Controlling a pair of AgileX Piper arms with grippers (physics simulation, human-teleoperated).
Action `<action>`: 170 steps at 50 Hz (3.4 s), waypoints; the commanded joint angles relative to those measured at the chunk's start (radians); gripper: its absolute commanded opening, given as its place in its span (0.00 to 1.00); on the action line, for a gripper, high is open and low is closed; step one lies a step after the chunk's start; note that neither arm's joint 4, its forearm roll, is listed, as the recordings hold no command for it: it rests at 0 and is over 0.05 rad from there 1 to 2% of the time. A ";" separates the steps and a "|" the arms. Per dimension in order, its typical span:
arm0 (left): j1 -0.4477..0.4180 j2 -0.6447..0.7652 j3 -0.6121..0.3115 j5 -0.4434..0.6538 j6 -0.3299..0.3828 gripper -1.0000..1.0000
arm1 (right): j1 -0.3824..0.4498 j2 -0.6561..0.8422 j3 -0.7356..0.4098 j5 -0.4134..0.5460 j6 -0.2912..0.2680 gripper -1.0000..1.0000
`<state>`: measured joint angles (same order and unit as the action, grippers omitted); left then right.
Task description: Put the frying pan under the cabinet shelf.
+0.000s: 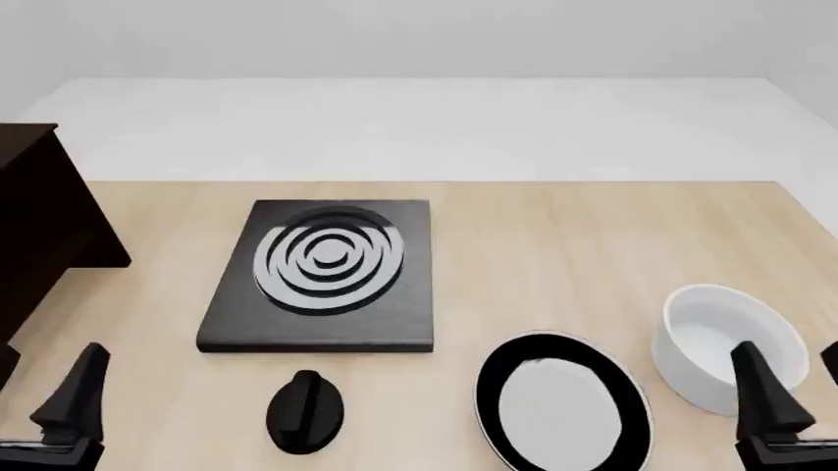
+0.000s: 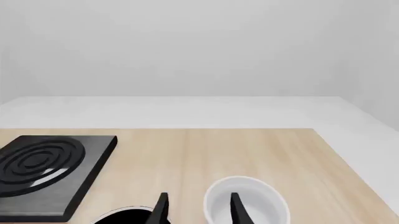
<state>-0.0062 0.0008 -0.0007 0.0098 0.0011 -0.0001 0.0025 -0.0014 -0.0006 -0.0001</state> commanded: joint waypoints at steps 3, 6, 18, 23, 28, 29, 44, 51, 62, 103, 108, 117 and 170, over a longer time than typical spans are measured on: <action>-0.036 0.000 0.000 0.039 0.015 1.00 | 0.000 0.005 -0.003 -0.001 0.000 1.00; -0.051 0.000 0.000 0.055 0.012 1.00 | 0.000 0.005 -0.003 -0.001 0.000 1.00; -0.165 0.003 -0.011 0.044 0.075 1.00 | 0.000 0.005 -0.003 -0.001 0.000 1.00; -0.239 0.133 -0.090 0.012 0.136 1.00 | 0.000 0.005 -0.003 -0.001 0.000 1.00; -0.271 0.184 -0.164 0.033 0.154 1.00 | 0.000 0.005 -0.003 -0.001 0.000 1.00; -0.302 0.220 -0.182 0.031 0.158 1.00 | 0.000 0.005 -0.003 -0.001 0.000 1.00; -0.569 0.436 -0.236 -0.075 0.278 1.00 | 0.000 0.005 -0.003 -0.001 0.000 1.00; -0.702 0.517 -0.224 -0.161 0.481 1.00 | 0.000 0.005 -0.003 -0.001 0.000 1.00; -0.851 0.716 -0.199 -0.348 0.731 1.00 | 0.000 0.005 -0.003 -0.001 0.000 1.00; -1.136 1.538 -0.131 -1.078 1.195 1.00 | 0.000 0.005 -0.003 -0.001 0.000 1.00; -1.162 1.616 -0.142 -1.127 1.216 1.00 | 0.000 0.005 -0.003 -0.001 0.000 1.00; -1.214 1.686 -0.191 -1.124 1.215 1.00 | 0.000 0.005 -0.003 -0.001 0.000 1.00; -1.301 1.880 -0.381 -1.009 1.231 1.00 | 0.000 0.005 -0.003 -0.001 0.000 1.00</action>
<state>-1.3015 1.8435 -0.3484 -1.0163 1.2272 -0.0003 0.0077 -0.0043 -0.0018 -0.0001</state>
